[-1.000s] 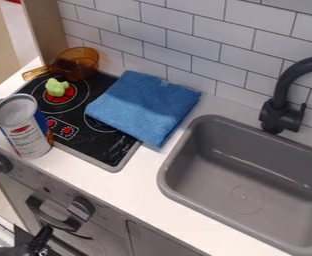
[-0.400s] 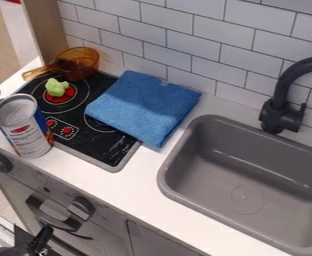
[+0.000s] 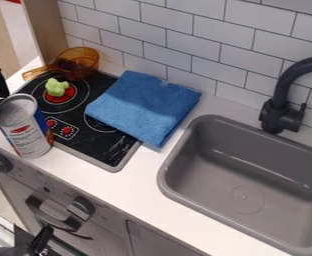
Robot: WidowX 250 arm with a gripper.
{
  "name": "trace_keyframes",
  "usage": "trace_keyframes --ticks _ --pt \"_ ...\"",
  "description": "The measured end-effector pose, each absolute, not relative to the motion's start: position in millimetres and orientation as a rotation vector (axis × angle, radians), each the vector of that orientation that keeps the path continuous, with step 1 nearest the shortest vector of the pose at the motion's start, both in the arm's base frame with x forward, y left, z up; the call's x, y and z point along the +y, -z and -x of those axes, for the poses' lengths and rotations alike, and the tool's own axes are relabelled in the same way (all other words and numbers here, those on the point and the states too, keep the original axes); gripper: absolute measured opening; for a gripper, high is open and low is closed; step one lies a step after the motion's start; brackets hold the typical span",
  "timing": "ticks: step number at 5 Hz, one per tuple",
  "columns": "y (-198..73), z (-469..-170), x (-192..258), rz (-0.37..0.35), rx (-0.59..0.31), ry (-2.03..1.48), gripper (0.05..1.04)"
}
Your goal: Moved the can between the corners of the stove and sink
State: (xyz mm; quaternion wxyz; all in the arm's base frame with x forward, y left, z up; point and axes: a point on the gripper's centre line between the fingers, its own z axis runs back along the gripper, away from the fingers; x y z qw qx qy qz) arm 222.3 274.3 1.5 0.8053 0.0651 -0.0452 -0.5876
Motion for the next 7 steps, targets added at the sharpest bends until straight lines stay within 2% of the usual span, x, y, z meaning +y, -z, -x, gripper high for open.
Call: trace_keyframes --ticks 1,2,6,7 --pt "8 -219 263 -0.132 -0.08 1.253 1.0" --pt "-1 -222 253 -0.129 -0.069 1.222 1.001" --pt "7 -225 215 -0.108 -0.022 1.151 1.001" --pt "0 -230 206 -0.12 -0.023 1.108 1.001"
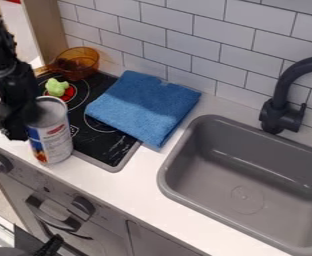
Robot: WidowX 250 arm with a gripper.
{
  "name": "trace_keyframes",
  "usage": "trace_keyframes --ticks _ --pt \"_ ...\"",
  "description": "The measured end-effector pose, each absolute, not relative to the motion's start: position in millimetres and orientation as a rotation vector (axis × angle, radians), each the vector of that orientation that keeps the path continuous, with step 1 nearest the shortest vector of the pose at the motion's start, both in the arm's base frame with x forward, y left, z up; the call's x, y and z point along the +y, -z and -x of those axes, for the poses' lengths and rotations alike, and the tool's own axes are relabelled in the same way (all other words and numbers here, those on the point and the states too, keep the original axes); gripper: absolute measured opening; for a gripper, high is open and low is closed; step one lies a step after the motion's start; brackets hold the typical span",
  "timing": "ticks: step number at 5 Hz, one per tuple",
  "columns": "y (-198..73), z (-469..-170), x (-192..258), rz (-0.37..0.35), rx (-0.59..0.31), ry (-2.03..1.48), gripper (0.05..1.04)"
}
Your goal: Moved the can between the corners of the stove and sink
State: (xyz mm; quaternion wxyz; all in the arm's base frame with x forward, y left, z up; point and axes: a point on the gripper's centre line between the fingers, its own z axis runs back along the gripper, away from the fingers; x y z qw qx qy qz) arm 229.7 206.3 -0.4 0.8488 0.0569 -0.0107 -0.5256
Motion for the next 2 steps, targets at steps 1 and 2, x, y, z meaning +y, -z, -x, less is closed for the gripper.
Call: trace_keyframes --ticks 1,2 --pt "4 -228 194 -0.108 -0.018 1.085 1.001" --pt "4 -232 179 -0.064 -0.006 1.025 1.001"
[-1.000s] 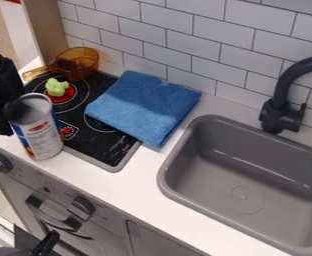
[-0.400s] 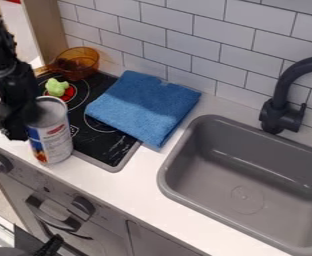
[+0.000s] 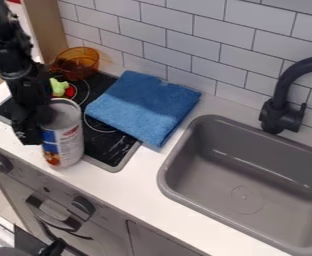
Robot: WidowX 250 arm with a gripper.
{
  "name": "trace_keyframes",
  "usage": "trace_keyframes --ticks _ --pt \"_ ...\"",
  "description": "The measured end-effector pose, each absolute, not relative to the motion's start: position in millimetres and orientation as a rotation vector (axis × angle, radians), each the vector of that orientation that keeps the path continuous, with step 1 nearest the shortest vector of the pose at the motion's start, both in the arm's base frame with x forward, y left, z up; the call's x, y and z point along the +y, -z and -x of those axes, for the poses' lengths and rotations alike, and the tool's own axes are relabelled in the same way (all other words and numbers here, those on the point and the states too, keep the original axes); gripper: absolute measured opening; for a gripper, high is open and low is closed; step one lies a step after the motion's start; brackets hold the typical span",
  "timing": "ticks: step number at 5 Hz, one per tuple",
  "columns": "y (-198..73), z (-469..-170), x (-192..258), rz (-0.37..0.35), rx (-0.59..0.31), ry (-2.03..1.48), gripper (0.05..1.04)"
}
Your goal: Moved the can between the corners of the stove and sink
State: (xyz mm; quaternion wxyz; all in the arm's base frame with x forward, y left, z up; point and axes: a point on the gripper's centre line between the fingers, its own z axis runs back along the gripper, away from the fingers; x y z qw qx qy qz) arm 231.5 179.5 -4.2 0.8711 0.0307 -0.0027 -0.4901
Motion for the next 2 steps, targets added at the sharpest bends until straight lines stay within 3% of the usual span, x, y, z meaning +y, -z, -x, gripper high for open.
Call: trace_keyframes --ticks 2 --pt "4 -241 152 -0.031 0.034 0.992 1.001"
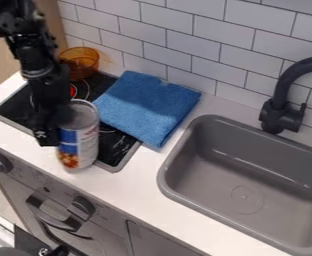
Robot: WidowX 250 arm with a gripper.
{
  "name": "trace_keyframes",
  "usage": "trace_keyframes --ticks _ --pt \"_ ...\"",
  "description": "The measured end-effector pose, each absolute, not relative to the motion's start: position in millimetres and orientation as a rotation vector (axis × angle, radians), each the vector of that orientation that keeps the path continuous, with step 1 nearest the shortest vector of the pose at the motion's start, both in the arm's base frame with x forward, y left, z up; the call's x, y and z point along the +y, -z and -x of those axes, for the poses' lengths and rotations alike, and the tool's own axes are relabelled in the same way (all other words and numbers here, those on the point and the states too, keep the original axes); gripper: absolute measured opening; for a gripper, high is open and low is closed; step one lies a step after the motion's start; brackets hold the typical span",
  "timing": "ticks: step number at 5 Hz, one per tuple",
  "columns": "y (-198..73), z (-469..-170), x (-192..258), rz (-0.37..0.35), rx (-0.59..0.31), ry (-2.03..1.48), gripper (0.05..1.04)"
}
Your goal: Moved the can between the corners of the stove and sink
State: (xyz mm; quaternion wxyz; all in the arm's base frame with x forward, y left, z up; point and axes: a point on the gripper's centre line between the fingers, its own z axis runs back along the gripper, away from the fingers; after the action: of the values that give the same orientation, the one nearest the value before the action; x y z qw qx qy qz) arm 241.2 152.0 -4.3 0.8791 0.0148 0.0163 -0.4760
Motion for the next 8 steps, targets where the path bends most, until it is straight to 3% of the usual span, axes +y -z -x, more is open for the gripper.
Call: trace_keyframes --ticks 3,5,7,8 --pt "12 -241 104 0.066 -0.017 1.012 1.001" --pt "11 -239 85 0.101 0.022 1.049 1.001" --pt "4 -239 91 0.146 0.012 1.021 1.001" --pt "-5 -244 113 0.125 0.007 0.997 1.001"
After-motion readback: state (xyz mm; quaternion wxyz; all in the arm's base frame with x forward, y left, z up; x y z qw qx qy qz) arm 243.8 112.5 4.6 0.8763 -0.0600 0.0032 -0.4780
